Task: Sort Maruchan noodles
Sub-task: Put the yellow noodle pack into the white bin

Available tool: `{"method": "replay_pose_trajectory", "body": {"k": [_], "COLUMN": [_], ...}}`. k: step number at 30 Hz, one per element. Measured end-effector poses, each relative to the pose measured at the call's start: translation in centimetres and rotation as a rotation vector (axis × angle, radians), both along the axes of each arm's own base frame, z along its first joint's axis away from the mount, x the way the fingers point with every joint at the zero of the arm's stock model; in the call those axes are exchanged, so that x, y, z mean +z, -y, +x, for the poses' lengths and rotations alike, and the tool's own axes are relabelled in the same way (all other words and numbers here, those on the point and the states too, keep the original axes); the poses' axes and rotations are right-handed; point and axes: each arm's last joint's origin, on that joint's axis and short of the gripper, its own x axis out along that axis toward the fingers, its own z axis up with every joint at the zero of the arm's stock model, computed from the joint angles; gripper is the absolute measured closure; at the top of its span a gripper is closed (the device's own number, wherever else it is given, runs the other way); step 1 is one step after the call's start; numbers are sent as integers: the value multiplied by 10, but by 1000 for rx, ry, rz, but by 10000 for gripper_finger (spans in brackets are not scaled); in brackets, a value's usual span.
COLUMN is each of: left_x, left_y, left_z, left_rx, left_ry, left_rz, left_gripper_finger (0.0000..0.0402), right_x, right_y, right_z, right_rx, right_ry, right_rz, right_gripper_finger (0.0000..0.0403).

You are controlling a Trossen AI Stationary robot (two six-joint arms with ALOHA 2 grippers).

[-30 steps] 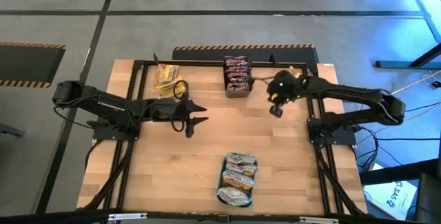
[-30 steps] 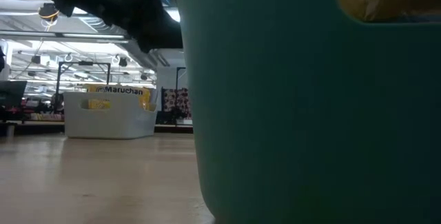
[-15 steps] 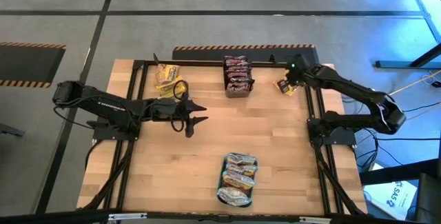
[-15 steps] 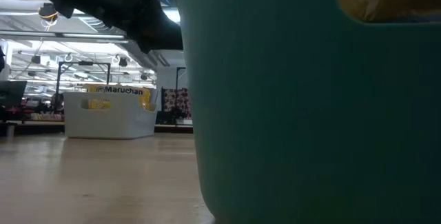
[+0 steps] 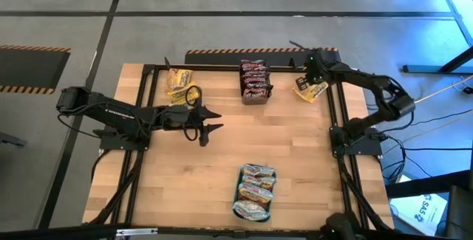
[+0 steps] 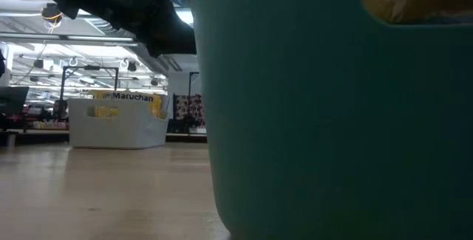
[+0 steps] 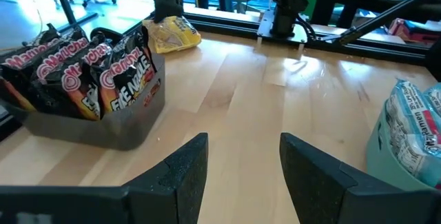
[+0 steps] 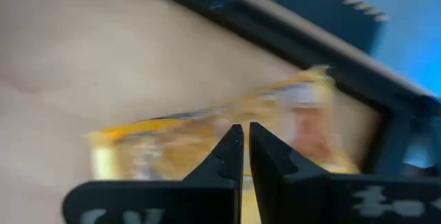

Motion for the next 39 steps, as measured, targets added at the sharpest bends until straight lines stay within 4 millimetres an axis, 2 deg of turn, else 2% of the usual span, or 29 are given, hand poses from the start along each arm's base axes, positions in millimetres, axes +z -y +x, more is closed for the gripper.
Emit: {"method": "replay_pose_trajectory", "body": {"k": [7,20,29,39], "left_x": [0,0,0,0], "left_y": [-1,-1,-1,-1], "left_z": [0,0,0,0], "left_rx": [45,61,62,61], "left_ry": [6,15,17,16], "left_rz": [-7,-34,-37,-35], "left_gripper_finger": [227,227,227,227], "right_x": [-11,-18,-22,-25], "right_y": [2,-3,-26,-68], "right_z": [15,19,30,55], "right_rx": [67,111,150,249], "right_ry": [18,41,-45,-121], "right_rz": [9,95,196,320], "right_gripper_finger": [391,391,391,391]}}
